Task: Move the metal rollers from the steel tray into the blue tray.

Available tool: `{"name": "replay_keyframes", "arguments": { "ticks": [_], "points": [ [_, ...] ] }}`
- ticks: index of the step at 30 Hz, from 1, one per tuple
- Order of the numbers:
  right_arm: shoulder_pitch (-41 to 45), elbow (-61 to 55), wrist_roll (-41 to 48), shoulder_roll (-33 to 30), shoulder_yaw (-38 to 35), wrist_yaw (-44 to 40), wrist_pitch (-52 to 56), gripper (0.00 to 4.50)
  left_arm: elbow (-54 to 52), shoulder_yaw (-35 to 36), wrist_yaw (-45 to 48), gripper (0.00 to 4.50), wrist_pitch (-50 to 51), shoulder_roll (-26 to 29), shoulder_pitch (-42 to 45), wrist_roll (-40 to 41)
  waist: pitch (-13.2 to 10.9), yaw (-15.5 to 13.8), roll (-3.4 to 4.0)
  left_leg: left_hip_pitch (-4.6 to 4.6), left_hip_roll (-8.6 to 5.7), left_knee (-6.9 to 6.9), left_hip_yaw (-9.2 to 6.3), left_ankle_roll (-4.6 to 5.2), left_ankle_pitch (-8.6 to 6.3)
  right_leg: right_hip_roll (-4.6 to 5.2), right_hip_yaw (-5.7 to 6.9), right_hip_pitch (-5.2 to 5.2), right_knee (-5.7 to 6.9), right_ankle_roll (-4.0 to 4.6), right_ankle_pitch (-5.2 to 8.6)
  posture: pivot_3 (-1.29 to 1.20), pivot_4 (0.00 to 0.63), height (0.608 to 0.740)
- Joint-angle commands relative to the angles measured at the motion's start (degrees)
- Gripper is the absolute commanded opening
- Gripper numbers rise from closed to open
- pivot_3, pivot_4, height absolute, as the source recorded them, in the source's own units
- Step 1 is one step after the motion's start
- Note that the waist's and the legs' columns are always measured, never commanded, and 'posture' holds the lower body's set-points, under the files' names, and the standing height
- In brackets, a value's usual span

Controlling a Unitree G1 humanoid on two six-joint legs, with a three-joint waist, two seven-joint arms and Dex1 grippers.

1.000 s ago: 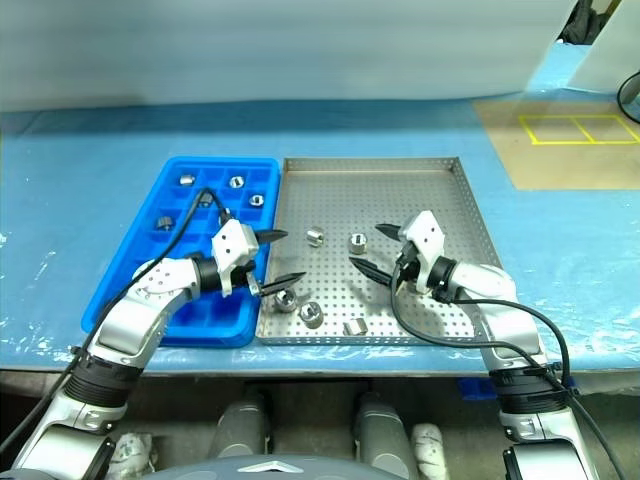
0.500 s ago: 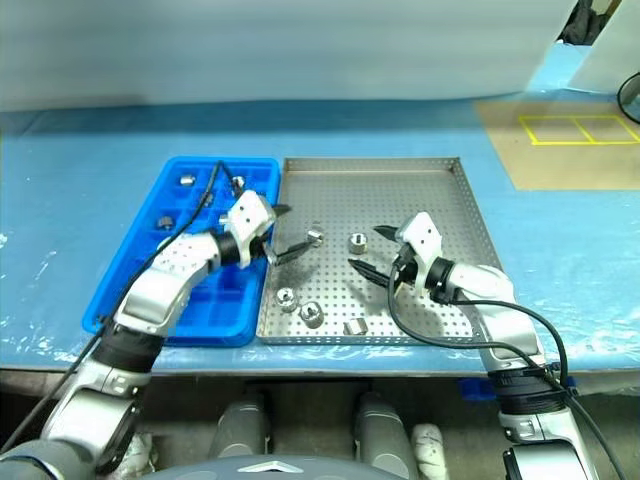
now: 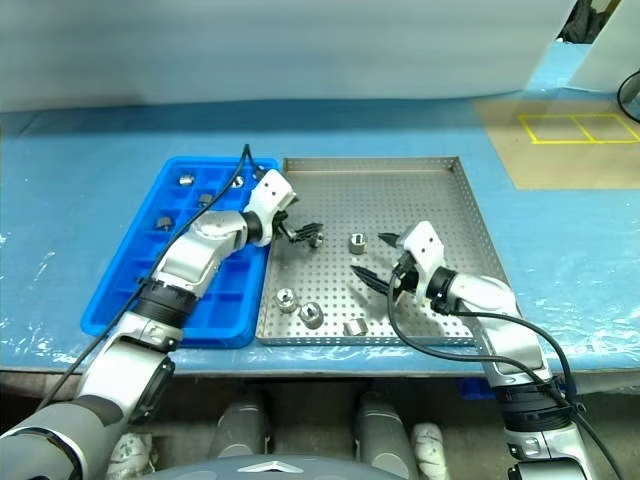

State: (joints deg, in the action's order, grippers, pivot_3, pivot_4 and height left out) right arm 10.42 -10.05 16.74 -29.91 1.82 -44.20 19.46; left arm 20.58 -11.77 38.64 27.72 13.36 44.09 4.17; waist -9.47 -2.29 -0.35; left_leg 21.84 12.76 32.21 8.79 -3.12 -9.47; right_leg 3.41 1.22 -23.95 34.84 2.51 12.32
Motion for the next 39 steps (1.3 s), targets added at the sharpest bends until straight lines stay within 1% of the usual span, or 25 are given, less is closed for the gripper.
{"name": "replay_keyframes", "arguments": {
  "ticks": [1,9,14,17,22,25,29,32,34,36,39],
  "points": [
    [-0.26,-3.38,0.32,-0.44,-0.71,0.49,0.01,4.47,1.48,-1.03,1.44,4.5,2.04,-0.57,3.14,-0.16,0.0,0.03,0.0,0.0,0.0,0.0,0.0,0.0,0.0,0.0,0.0,0.0,0.0,0.0,0.0,-0.22,0.15,0.74],
    [-1.32,-4.37,0.2,-0.64,-0.68,1.24,0.55,4.47,4.94,-3.09,2.27,4.5,6.1,-0.32,4.46,-2.09,0.0,0.17,0.0,0.0,0.0,-0.02,0.0,0.02,-0.01,-0.01,0.0,0.0,-0.05,0.0,0.0,-0.23,0.15,0.74],
    [-1.61,-4.74,0.15,-0.68,-0.74,1.52,0.74,4.47,4.5,-4.32,4.02,4.5,8.12,-0.23,4.07,-2.55,0.0,0.19,0.01,-0.05,0.0,-0.02,0.0,0.04,-0.02,-0.01,0.0,0.03,-0.06,0.0,0.0,-0.23,0.15,0.74],
    [-1.57,-4.56,0.19,-0.77,-0.76,1.59,0.64,4.5,3.45,-5.55,5.06,3.9,9.54,0.55,3.78,-3.35,0.0,0.25,0.01,-0.04,0.0,-0.03,0.0,0.05,-0.03,0.0,0.0,0.04,-0.08,0.0,0.0,-0.23,0.15,0.74],
    [-1.18,-4.13,0.05,-0.73,-0.49,1.58,0.44,4.5,2.08,-7.22,5.6,2.24,10.1,1.96,3.16,-4.86,-0.01,0.52,0.01,-0.05,0.01,-0.06,0.0,0.05,-0.03,-0.02,0.0,0.04,-0.09,0.0,0.0,-0.23,0.15,0.74],
    [-1.09,-3.99,-0.06,-0.71,-0.38,1.54,0.34,4.5,0.59,-6.32,5.18,1.3,11.28,1.64,2.95,-4.23,-0.01,0.88,0.01,-0.04,0.01,-0.07,0.0,0.05,-0.03,-0.01,0.0,0.04,-0.11,0.0,0.0,-0.23,0.15,0.74],
    [-0.86,-3.73,-0.3,-0.69,-0.15,1.36,0.23,4.5,-2.12,-2.79,2.58,1.29,13.14,0.35,2.95,-2.24,-0.02,1.1,0.02,-0.02,0.0,-0.06,0.0,0.05,-0.04,-0.01,0.01,0.03,-0.12,0.0,0.0,-0.23,0.15,0.74],
    [-0.39,-3.03,-0.48,-0.43,0.32,0.97,-0.06,4.5,-7.72,2.73,-2.28,1.29,15.18,-1.02,1.21,0.03,-0.04,1.12,0.04,0.02,0.0,-0.06,0.0,0.07,-0.05,0.0,0.02,0.02,-0.15,0.0,0.0,-0.21,0.15,0.74],
    [0.14,-2.38,-0.58,-0.2,0.73,0.53,-0.2,4.5,-12.47,5.26,-4.81,1.29,17.33,-1.6,-0.81,1.19,-0.05,1.2,0.05,0.05,0.01,-0.07,0.0,0.09,-0.06,-0.01,0.02,0.01,-0.17,0.0,0.0,-0.21,0.15,0.74],
    [1.01,-1.3,-0.78,-0.05,1.33,-0.19,-0.57,4.5,-19.52,7.39,-7.74,1.29,19.75,-2.21,-4.02,2.15,-0.05,1.33,0.06,0.06,0.01,-0.08,0.0,0.1,-0.07,-0.01,0.04,0.0,-0.19,0.0,0.01,-0.16,0.15,0.74],
    [2.91,1.01,-1.13,0.27,2.38,-1.54,-1.45,4.5,-29.12,9.41,-13.65,1.29,19.23,-3.51,-9.17,1.23,-0.07,1.28,0.07,0.08,0.02,-0.08,0.0,0.13,-0.09,0.0,0.06,0.0,-0.22,0.01,0.01,-0.11,0.15,0.74]
  ]
}}
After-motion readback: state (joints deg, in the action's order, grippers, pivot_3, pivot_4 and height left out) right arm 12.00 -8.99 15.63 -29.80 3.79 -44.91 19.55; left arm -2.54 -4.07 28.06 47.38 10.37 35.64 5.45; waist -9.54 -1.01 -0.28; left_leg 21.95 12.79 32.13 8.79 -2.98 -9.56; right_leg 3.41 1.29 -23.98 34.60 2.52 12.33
